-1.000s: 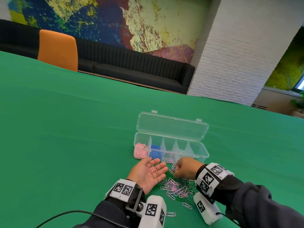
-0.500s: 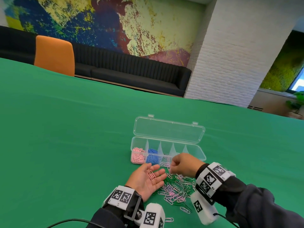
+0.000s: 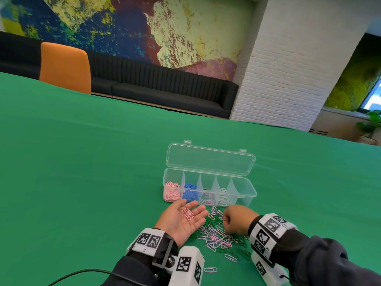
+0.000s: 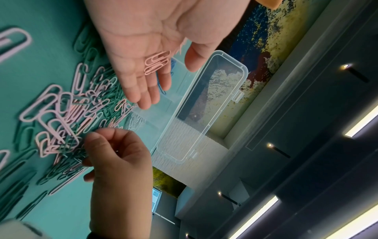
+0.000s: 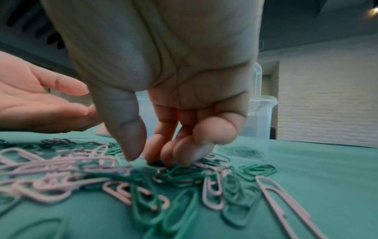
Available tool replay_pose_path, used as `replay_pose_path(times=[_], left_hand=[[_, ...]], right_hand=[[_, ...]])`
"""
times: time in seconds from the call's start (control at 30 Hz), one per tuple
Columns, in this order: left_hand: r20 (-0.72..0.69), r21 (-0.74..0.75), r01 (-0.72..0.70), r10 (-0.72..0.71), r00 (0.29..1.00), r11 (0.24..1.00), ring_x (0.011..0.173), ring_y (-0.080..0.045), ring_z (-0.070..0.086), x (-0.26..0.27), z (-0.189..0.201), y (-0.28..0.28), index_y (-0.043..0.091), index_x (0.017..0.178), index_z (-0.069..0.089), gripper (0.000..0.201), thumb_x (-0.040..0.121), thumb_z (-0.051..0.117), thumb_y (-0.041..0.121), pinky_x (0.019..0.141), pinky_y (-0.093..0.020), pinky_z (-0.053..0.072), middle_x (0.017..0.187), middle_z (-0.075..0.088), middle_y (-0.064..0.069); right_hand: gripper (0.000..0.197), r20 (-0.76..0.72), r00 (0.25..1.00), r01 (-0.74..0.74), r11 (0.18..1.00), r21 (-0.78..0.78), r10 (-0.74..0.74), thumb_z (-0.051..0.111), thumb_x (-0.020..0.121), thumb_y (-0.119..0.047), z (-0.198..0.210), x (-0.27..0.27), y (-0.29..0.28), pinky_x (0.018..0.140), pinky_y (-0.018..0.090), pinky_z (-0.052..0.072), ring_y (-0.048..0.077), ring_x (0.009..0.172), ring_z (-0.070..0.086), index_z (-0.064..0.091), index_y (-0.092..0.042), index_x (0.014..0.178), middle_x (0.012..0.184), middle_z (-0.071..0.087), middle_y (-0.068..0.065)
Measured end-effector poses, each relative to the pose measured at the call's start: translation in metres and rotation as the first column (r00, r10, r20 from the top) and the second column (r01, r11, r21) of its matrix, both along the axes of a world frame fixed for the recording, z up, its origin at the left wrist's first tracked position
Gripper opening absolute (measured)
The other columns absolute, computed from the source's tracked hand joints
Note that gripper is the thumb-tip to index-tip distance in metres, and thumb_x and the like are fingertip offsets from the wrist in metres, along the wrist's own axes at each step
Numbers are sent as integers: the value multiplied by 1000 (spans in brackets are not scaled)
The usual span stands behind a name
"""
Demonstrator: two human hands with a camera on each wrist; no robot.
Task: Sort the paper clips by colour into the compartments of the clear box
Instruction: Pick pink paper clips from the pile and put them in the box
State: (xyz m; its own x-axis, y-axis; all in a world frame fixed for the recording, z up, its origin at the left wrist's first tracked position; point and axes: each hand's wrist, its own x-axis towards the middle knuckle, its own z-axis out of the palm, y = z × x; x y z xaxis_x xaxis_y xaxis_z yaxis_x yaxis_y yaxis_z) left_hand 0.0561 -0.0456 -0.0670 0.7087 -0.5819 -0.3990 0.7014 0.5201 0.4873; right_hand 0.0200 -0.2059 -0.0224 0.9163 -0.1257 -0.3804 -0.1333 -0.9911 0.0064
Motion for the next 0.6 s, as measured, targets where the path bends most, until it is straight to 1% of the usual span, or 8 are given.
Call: replay_pose_path(times=[0.1, 0.17, 0.23, 0.3, 0.33, 0.4, 0.5, 0.6], left_hand=[[7, 7, 4, -4, 1000, 1000, 88, -33, 61, 1, -1, 0, -1, 95, 57, 34, 99, 34, 24, 78, -40, 46, 90, 65, -23], [4, 12, 1, -1, 1000, 1000, 88, -33, 61, 1, -1, 1, -1, 95, 57, 34, 99, 35, 24, 79, -40, 47, 89, 65, -23], [5, 15, -1, 1, 1000, 1000, 88, -33, 61, 1, -1, 1, -1, 94, 57, 34, 99, 35, 24, 81, -41, 46, 90, 65, -23], [10, 17, -2, 2, 1000, 1000, 88, -33, 61, 0, 0, 1, 0, 94, 57, 34, 99, 35, 24, 81, -40, 46, 90, 65, -23], [12, 19, -1, 0, 1000, 1000, 88, -33, 61, 0, 0, 1, 0, 94, 57, 33, 99, 35, 24, 81, -40, 46, 90, 65, -23], [15, 24, -2, 1, 1000, 1000, 88, -33, 61, -1, 1, 1, -1, 95, 57, 33, 99, 34, 24, 82, -40, 46, 91, 64, -23], [17, 27, -4, 4, 1000, 1000, 88, -33, 61, -2, 1, 1, 0, 95, 58, 33, 99, 35, 23, 82, -40, 46, 91, 65, -23], [21, 42, 5, -5, 1000, 999, 86, -32, 61, -2, 1, 1, 1, 94, 58, 33, 99, 35, 24, 80, -40, 46, 88, 66, -21]], right_hand=[[26, 83, 996, -21, 1000, 0, 21, 47, 88, -10, 2, -2, 0, 76, 23, 43, 16, 83, 50, 41, -24, 67, 84, 53, -2], [21, 119, 992, -46, 999, 23, 43, 45, 88, -9, 2, -3, 1, 76, 22, 42, 15, 82, 49, 45, -22, 72, 86, 53, -2], [16, 79, 995, -63, 998, 26, 61, 47, 88, -11, 1, -4, 3, 79, 24, 47, 15, 81, 50, 49, -20, 74, 79, 52, -3], [22, 15, 998, -55, 998, -11, 55, 52, 87, -15, -2, -4, 5, 82, 26, 50, 16, 80, 50, 46, -20, 67, 70, 47, -5], [24, 4, 999, -45, 998, -32, 45, 54, 86, -18, -4, -4, 5, 80, 26, 50, 16, 79, 50, 44, -20, 64, 68, 45, -5], [25, 4, 1000, -27, 999, -45, 27, 56, 86, -21, -6, -4, 4, 78, 26, 49, 17, 79, 51, 44, -20, 64, 67, 45, -5], [24, 8, 1000, -7, 1000, -17, 7, 55, 86, -20, -7, -3, 4, 80, 26, 50, 17, 79, 51, 44, -20, 65, 69, 46, -5], [27, 29, 1000, 5, 1000, 7, -5, 53, 87, -19, -7, -2, 4, 73, 23, 45, 17, 79, 50, 42, -20, 63, 66, 44, -6]])
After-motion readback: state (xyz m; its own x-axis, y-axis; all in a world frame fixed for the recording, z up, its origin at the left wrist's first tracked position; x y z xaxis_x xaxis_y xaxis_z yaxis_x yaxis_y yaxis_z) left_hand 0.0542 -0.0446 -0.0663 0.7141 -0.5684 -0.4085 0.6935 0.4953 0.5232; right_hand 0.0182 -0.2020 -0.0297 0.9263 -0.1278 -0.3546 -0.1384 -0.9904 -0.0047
